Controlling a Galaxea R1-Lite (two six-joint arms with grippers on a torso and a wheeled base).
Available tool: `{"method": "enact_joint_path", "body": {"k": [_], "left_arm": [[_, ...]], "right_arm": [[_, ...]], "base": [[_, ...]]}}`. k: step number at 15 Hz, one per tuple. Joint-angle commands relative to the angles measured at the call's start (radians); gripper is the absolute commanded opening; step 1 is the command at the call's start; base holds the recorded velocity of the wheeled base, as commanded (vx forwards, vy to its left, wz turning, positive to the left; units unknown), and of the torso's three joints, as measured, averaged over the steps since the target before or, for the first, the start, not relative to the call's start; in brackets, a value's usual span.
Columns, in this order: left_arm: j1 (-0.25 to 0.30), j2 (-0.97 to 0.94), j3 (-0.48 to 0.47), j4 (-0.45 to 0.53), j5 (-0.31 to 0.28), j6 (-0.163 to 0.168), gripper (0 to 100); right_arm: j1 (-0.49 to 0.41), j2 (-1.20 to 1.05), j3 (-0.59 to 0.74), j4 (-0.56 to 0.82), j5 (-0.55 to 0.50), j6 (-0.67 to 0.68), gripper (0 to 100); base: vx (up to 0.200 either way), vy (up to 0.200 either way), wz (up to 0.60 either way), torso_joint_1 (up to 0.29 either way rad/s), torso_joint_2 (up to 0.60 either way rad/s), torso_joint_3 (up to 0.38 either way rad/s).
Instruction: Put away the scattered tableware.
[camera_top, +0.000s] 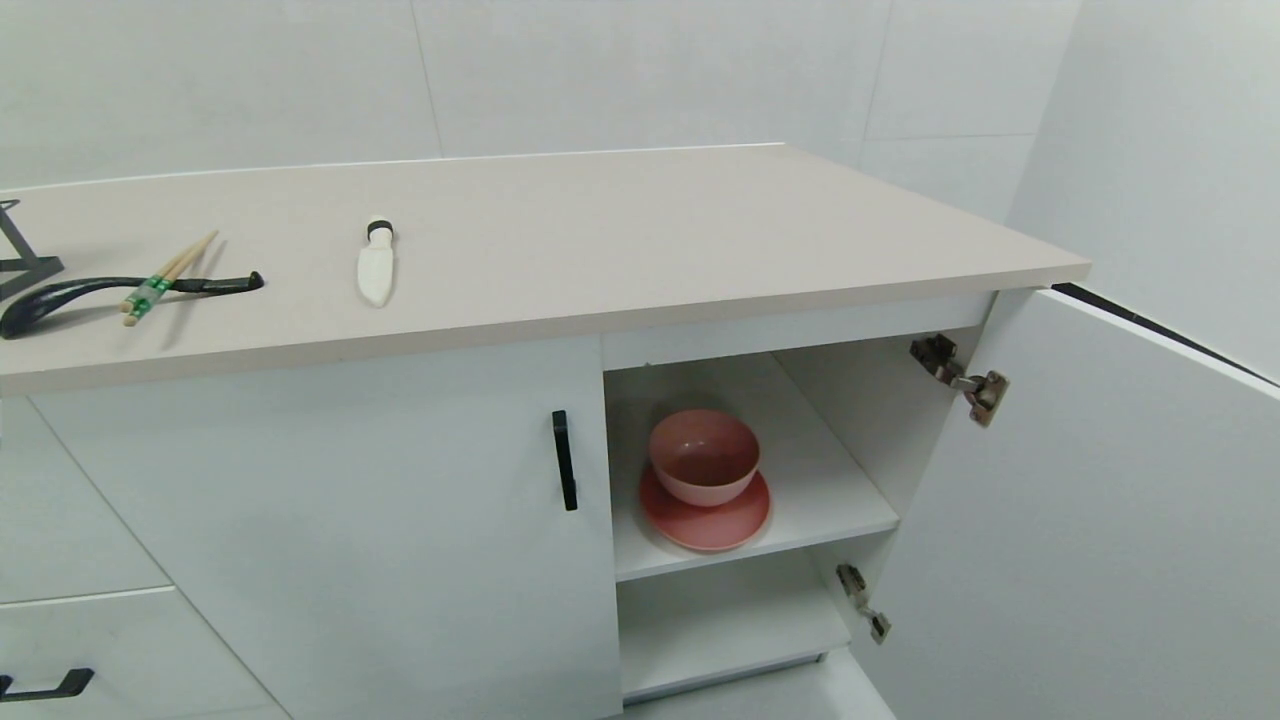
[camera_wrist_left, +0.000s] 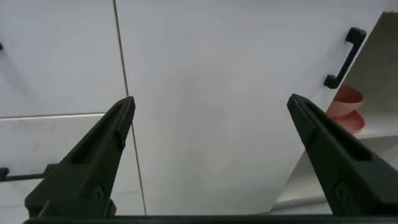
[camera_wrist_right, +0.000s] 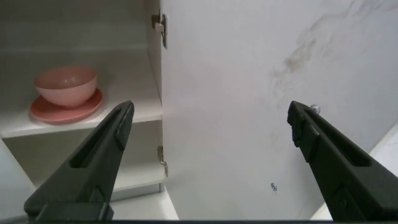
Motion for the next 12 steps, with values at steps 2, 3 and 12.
{"method": "enact_joint_path", "body": {"k": [2, 3, 12], "left_arm": [[0.01, -0.024, 0.0, 0.038, -0.004, 0.002, 100], [0.01, -0.024, 0.0, 0.038, -0.024, 0.011, 100], [0.01, -0.024, 0.0, -0.144, -0.101, 0.123, 100]], "right_arm": [[0.0, 0.004, 0.046, -0.006, 0.004, 0.004, 100], [0.0, 0.004, 0.047, -0.009, 0.018, 0.003, 100], [0.0, 0.002, 0.049, -0.009, 0.185, 0.064, 100]], "base": [[0.0, 0.0, 0.0, 0.0, 0.0, 0.0], [0.0, 0.0, 0.0, 0.0, 0.0, 0.0], [0.0, 0.0, 0.0, 0.0, 0.0, 0.0]]}}
